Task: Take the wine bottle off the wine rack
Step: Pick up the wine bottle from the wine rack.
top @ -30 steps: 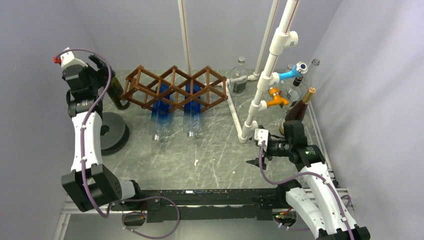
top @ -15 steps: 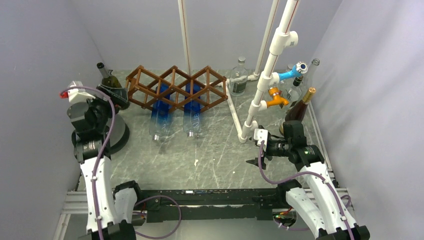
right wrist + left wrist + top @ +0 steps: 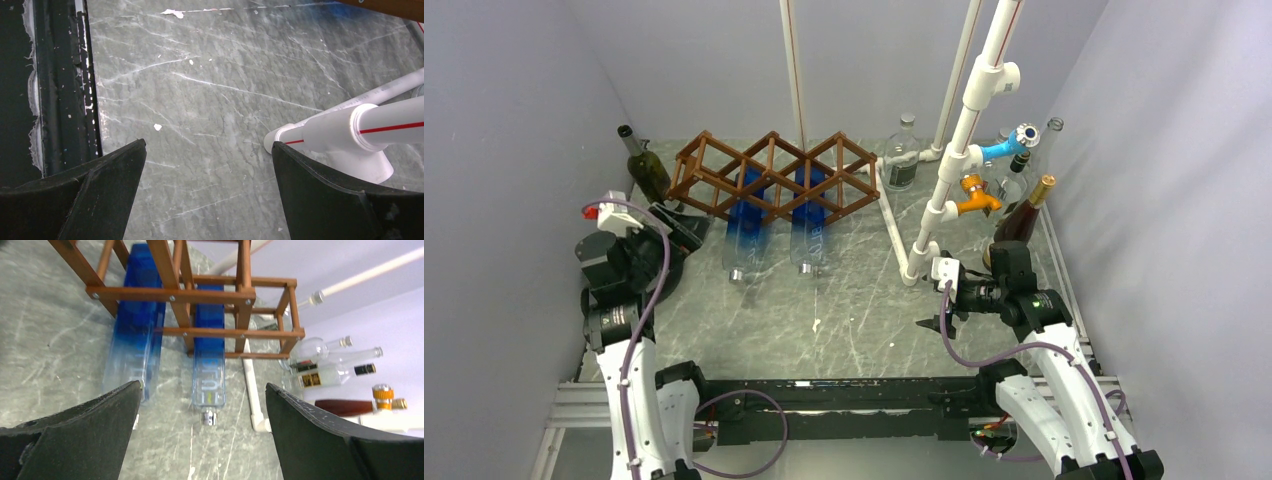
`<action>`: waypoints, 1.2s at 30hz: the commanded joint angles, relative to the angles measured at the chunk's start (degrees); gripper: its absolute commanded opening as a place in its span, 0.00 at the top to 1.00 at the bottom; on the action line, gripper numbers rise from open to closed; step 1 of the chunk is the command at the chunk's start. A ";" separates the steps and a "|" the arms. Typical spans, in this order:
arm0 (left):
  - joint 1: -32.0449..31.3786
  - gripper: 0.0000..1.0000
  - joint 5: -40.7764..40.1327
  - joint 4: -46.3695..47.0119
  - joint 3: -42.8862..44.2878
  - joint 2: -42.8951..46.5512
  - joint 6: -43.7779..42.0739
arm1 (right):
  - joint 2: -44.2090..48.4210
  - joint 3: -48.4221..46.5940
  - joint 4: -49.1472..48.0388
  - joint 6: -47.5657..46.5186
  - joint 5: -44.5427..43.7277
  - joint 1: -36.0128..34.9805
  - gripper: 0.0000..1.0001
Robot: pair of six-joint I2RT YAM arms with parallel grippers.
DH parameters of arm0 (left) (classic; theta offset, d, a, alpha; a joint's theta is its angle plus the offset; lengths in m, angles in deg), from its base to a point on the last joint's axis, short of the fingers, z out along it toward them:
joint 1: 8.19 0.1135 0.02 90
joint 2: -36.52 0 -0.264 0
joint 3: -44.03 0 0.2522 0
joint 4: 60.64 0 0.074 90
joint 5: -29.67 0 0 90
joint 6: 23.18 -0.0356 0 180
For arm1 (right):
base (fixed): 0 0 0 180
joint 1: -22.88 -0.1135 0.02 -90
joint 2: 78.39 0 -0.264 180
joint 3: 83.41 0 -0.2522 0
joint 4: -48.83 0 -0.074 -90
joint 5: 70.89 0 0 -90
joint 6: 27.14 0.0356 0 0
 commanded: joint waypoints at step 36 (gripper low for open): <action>-23.47 0.01 -7.12 10.60 -9.69 -8.58 -13.86 | 0.01 0.71 -2.28 -0.86 -0.46 -0.27 0.00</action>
